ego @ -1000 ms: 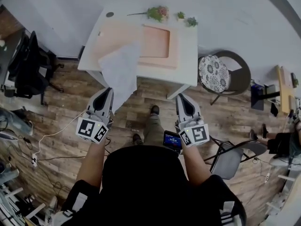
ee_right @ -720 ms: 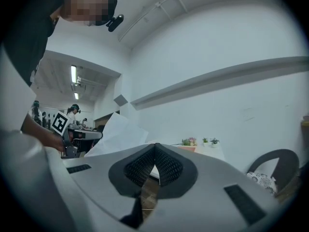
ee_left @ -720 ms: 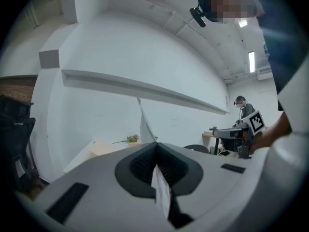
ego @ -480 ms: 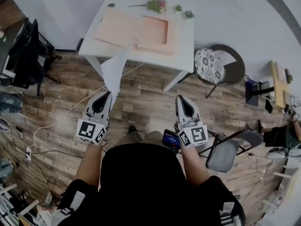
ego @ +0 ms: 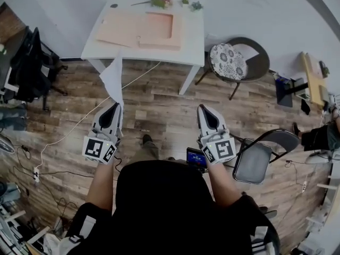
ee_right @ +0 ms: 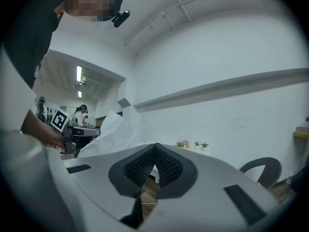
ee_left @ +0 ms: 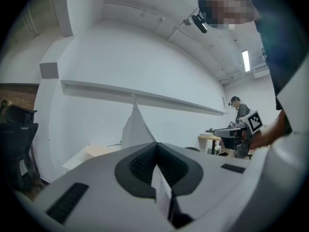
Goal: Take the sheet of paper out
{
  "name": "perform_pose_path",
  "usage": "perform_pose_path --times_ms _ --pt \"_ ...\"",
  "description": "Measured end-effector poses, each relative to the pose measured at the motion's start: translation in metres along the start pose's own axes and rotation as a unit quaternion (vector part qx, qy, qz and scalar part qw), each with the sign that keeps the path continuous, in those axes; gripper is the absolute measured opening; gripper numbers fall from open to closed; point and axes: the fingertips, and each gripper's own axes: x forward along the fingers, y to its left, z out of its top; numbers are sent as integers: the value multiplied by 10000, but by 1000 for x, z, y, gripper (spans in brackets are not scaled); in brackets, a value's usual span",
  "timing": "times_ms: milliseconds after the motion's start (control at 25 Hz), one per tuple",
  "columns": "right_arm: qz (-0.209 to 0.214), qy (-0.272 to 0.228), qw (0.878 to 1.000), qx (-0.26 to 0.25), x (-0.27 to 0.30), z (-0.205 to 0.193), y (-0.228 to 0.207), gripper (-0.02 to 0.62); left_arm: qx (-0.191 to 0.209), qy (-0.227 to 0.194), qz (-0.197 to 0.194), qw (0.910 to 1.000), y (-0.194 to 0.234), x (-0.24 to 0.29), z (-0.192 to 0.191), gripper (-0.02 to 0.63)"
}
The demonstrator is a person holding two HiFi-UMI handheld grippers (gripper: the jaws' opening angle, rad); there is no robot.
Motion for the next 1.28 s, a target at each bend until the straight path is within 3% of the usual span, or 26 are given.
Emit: perform_pose_path --times_ms 320,560,920,1280 --pt "-66 92 9998 148 -98 -20 -14 9 -217 135 -191 9995 -96 -26 -14 0" --pt "130 100 9993 330 -132 -36 2 9 -278 262 -50 9993 -132 -61 -12 0" --pt "277 -4 9986 450 -134 -33 38 9 -615 246 63 9978 -131 -100 -14 0" --pt "23 -32 9994 342 -116 -17 54 9 -717 3 -56 9974 -96 -108 -5 0"
